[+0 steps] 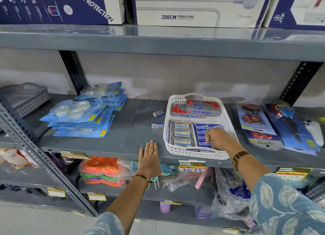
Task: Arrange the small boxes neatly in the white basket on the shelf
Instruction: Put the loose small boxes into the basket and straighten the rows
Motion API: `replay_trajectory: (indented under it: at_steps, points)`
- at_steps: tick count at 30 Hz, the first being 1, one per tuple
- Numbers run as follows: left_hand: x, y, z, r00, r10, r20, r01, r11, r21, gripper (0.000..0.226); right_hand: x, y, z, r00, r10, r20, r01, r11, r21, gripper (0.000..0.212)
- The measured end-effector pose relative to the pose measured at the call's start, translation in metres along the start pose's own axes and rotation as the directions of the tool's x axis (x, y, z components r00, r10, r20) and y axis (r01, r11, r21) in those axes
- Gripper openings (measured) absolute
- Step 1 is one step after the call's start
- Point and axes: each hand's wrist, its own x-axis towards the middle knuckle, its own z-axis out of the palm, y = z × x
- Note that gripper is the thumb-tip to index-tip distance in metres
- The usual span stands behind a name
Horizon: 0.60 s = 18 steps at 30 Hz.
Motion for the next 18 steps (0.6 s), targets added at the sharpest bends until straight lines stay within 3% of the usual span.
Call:
replay_trajectory:
  at_steps: [6,14,18]
  points:
    - [0.004,-0.007,-0.001,1.0,0.023,-0.015,-0.024,0.996,-0.088,0.081,0.013,-0.025,-0.015,0.998,-0.029,0.053,0.027,0.999,0.035,0.032]
    - [0.014,-0.033,-0.011,0.995,-0.1,-0.03,0.092,0.977,-0.194,0.07,0.043,-0.092,-0.028,0.963,-0.206,-0.177,0.229,0.966,0.123,0.023]
    - [0.018,-0.046,-0.015,0.994,-0.104,-0.03,0.096,0.974,-0.207,0.067,0.065,-0.125,-0.027,0.937,-0.272,-0.22,0.302,0.946,0.118,0.02]
